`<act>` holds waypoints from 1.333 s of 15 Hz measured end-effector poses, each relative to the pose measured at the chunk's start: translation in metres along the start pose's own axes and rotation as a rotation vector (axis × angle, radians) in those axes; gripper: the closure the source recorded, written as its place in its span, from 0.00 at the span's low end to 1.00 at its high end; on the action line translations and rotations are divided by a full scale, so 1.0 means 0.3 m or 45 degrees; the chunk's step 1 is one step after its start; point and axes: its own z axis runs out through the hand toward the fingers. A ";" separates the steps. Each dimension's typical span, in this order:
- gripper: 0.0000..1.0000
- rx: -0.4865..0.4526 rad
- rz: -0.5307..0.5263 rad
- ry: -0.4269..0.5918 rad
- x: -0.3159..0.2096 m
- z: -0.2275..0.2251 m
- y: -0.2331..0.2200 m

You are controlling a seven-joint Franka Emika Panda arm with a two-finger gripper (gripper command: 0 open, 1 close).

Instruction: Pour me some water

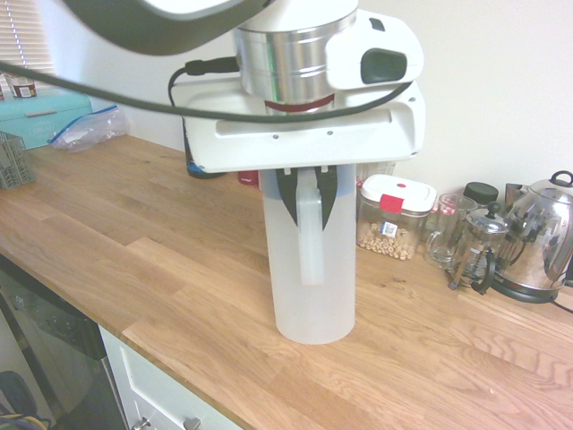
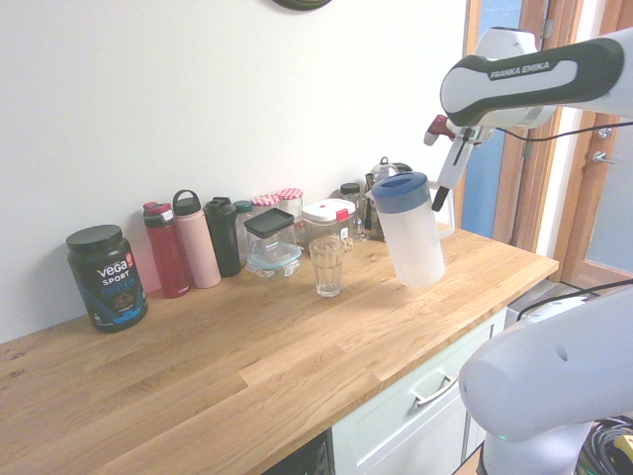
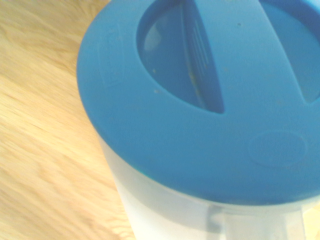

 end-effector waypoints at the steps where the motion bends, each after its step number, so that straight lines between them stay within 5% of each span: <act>1: 1.00 -0.023 -0.033 -0.019 0.034 0.008 -0.032; 10: 1.00 -0.448 -0.379 -0.240 0.163 0.060 -0.264; 20: 1.00 -0.682 -0.513 -0.399 0.317 0.158 -0.407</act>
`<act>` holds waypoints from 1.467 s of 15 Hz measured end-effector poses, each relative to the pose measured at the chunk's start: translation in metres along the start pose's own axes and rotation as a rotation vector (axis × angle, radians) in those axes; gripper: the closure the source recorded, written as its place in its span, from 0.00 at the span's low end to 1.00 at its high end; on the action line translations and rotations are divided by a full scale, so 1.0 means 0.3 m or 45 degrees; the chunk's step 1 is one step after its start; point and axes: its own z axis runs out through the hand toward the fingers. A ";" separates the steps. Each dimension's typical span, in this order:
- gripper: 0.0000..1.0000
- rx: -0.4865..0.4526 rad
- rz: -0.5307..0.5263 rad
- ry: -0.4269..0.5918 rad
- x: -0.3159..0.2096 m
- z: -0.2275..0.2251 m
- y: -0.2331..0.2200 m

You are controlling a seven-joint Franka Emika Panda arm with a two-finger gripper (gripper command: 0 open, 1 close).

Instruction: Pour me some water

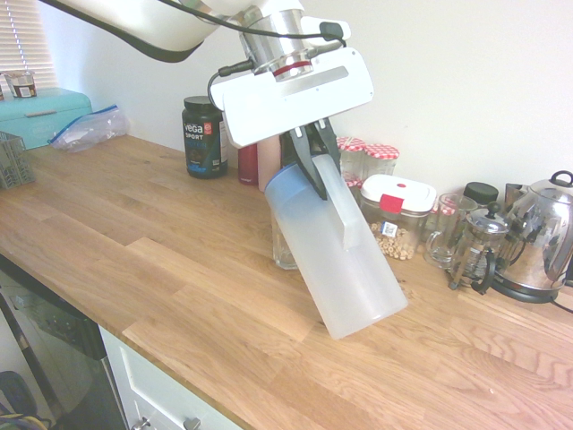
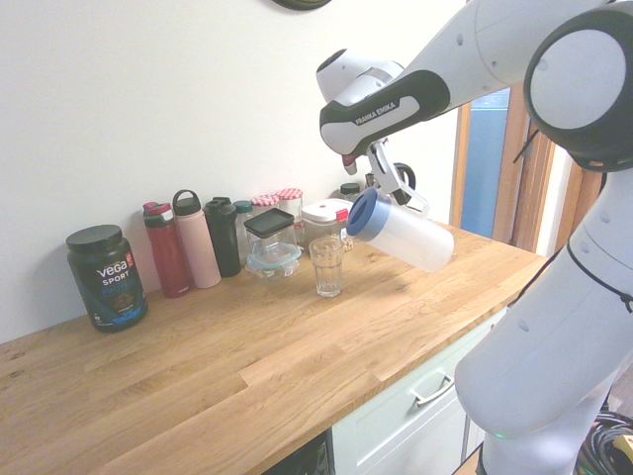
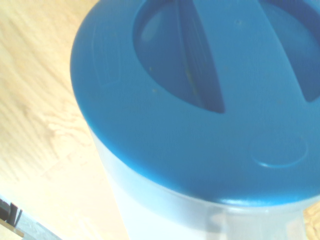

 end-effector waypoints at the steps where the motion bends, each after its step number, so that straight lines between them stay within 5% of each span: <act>1: 1.00 -0.009 -0.007 -0.009 0.019 -0.004 -0.004; 11: 1.00 -0.015 0.011 0.002 0.061 -0.060 -0.014; 17: 1.00 0.271 0.321 0.140 -0.125 -0.061 0.156; 22: 1.00 0.404 0.647 0.142 -0.245 0.003 0.125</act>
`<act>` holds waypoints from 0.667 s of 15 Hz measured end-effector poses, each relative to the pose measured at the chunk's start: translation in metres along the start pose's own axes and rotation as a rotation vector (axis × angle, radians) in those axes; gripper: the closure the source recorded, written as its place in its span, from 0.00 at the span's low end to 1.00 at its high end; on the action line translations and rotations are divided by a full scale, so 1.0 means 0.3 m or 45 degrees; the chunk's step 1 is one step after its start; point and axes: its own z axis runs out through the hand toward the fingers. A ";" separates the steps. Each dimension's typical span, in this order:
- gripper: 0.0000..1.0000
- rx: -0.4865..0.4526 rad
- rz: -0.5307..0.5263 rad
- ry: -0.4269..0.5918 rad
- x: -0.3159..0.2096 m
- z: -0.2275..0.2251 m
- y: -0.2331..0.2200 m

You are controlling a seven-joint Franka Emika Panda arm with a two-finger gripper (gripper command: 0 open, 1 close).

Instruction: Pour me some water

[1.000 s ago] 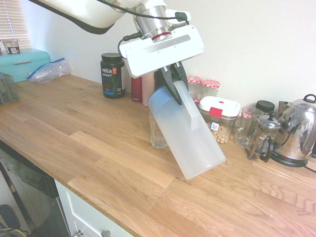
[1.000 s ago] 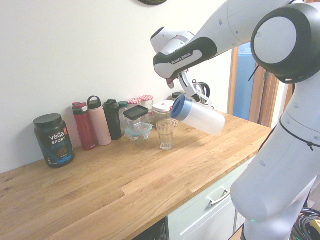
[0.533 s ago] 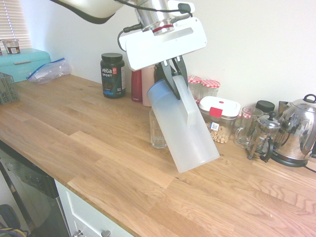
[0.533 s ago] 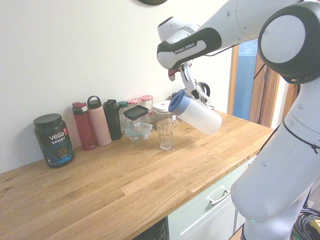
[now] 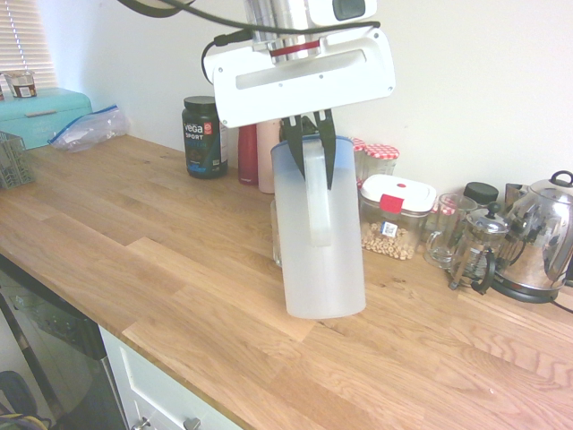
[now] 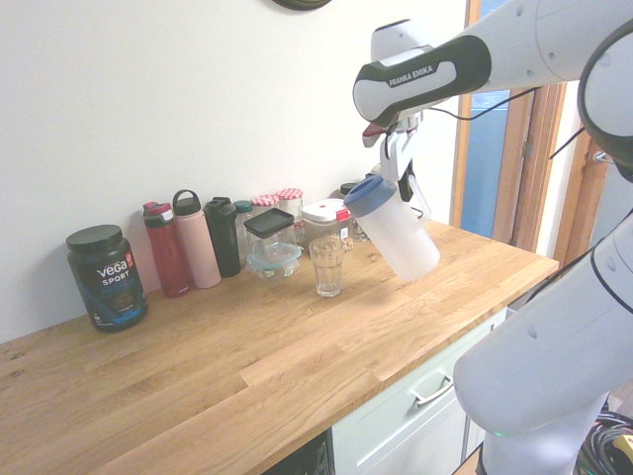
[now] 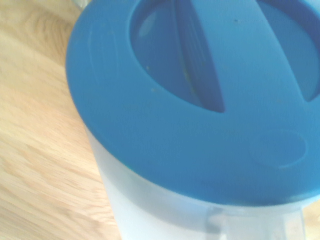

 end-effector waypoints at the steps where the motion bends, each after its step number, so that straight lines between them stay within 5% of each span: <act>1: 1.00 0.018 0.068 0.001 -0.042 0.007 0.010; 10: 1.00 0.187 0.512 0.220 -0.510 -0.146 -0.217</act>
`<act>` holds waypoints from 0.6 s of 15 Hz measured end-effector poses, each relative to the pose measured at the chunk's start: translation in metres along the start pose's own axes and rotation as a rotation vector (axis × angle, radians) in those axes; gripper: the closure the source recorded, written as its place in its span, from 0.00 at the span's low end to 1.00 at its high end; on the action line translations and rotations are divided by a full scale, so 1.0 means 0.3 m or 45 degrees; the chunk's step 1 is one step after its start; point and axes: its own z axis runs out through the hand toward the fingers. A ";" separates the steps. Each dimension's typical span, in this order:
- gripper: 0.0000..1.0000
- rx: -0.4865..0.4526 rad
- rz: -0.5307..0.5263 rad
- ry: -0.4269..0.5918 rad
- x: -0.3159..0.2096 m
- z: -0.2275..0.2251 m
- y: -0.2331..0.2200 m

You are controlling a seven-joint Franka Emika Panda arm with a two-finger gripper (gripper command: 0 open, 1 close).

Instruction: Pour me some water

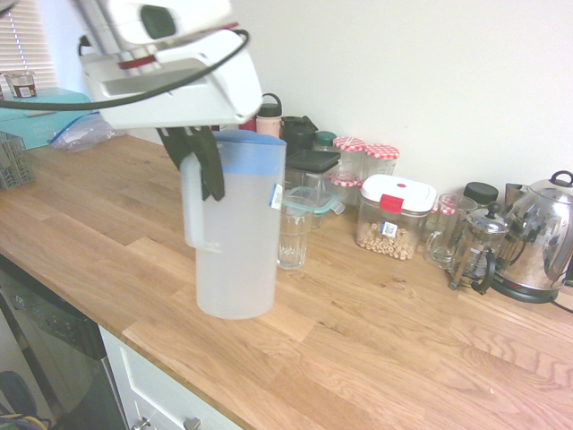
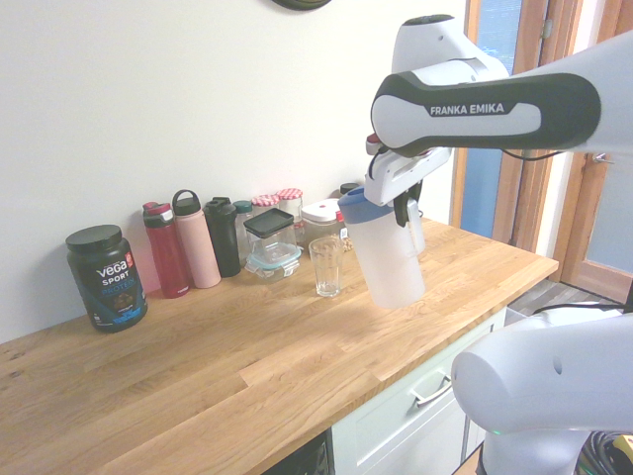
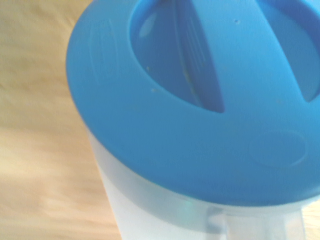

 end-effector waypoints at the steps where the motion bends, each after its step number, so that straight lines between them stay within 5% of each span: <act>1: 1.00 0.025 0.025 0.039 -0.061 -0.027 -0.023; 9: 1.00 0.397 -0.036 0.274 -0.489 -0.141 -0.391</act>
